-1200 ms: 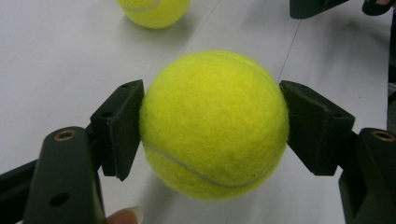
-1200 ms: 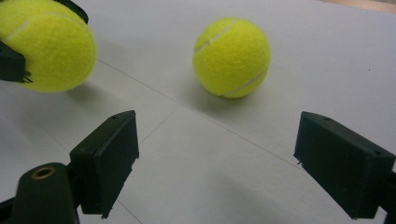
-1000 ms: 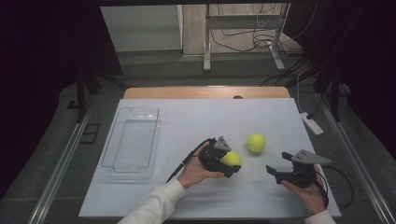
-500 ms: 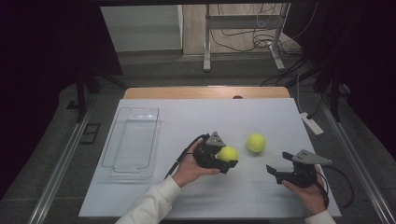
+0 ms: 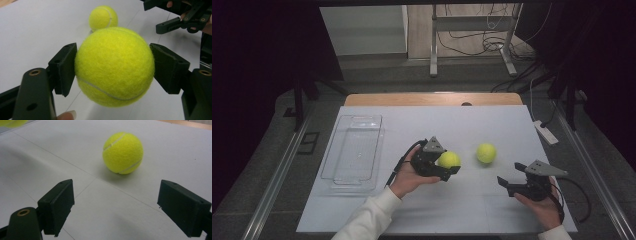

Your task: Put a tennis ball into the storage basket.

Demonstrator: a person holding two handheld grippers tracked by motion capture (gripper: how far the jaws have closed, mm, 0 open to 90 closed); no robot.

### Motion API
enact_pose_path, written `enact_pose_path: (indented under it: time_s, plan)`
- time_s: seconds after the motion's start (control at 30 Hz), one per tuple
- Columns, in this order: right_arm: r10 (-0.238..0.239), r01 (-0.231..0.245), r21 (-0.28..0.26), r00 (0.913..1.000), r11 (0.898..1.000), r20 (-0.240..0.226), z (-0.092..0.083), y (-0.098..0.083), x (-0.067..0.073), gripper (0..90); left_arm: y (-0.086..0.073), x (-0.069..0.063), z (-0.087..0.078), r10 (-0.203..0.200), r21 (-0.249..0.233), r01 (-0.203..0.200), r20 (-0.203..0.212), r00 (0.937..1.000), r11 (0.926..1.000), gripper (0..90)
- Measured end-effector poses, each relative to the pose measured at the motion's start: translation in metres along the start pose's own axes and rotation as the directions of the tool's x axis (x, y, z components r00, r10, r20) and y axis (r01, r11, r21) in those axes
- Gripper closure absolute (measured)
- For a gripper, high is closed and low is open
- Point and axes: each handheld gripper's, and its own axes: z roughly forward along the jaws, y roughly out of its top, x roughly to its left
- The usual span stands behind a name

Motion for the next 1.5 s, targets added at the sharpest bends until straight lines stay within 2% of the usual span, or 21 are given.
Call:
enact_pose_path:
  time_s: [0.47,0.93,1.5]
  plan:
    - [-0.009,0.009,0.005,0.9999,1.0,0.006,0.001,0.0,0.0,14.4,0.006,0.005,-0.022,-0.006,-0.056,0.005,-0.026,0.9997,0.9984,26.7]
    - [-0.01,0.01,0.007,0.9999,1.0,0.007,0.001,-0.001,0.0,14.4,0.009,0.009,-0.033,-0.011,-0.086,0.008,-0.041,0.9991,0.9963,26.7]
    - [-0.008,0.008,0.001,0.9999,1.0,0.008,-0.001,-0.001,0.0,14.6,0.011,0.02,-0.053,-0.045,-0.141,0.034,-0.076,0.9961,0.9894,26.7]
